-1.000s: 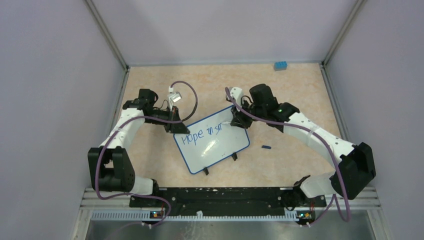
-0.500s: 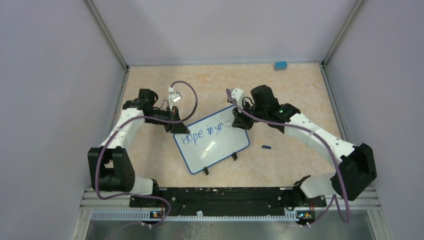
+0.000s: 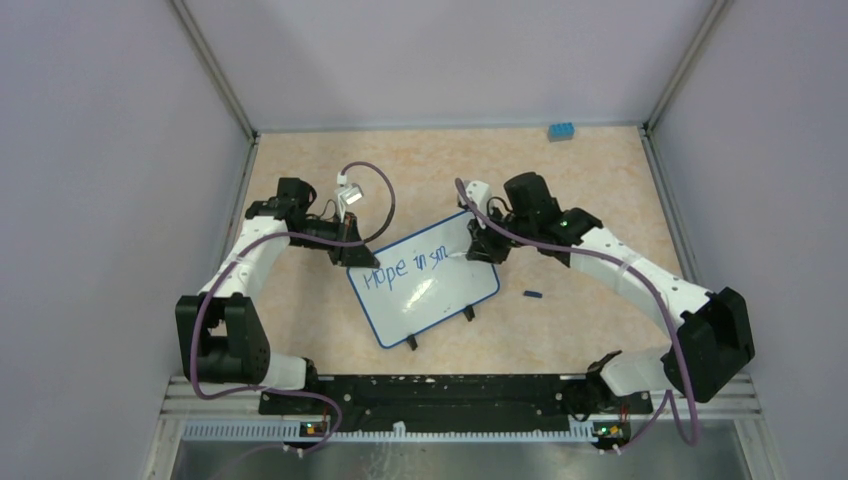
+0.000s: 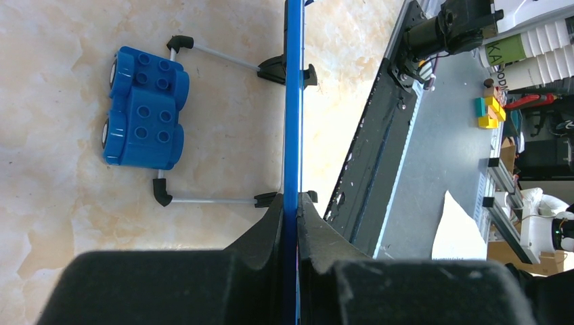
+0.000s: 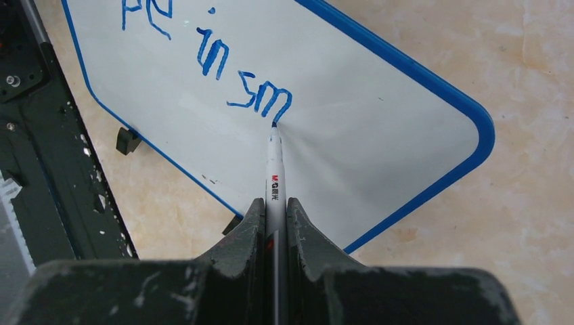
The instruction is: Write a sentence on the whiteboard
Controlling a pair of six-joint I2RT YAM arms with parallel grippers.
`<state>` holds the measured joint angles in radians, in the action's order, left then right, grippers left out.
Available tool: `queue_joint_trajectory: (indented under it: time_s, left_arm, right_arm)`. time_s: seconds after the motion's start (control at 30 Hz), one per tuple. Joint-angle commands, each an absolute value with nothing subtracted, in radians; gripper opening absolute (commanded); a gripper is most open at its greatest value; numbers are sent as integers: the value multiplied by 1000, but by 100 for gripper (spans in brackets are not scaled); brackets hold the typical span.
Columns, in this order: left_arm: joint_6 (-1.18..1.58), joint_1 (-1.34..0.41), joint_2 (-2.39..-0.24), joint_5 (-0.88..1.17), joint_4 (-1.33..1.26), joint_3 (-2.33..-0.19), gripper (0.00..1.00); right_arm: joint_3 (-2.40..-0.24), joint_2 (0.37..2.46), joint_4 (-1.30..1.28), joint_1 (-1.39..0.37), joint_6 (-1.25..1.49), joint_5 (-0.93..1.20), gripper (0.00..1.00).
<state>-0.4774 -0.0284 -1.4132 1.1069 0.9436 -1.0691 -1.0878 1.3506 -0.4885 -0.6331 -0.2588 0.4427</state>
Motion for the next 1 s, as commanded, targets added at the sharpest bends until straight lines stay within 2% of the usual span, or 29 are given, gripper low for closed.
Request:
queue_joint_trajectory:
  time_s: [0.0,0.97]
  left_arm:
    - [-477,-32,-1384,1098,940,-1054,0]
    - [-481,-32,-1388,1101,942,-1056,0]
  right_arm:
    - [-1150,1301,-482,-591,-244,498,0]
    - [-1180,1364,-426,-584,-215,423,0]
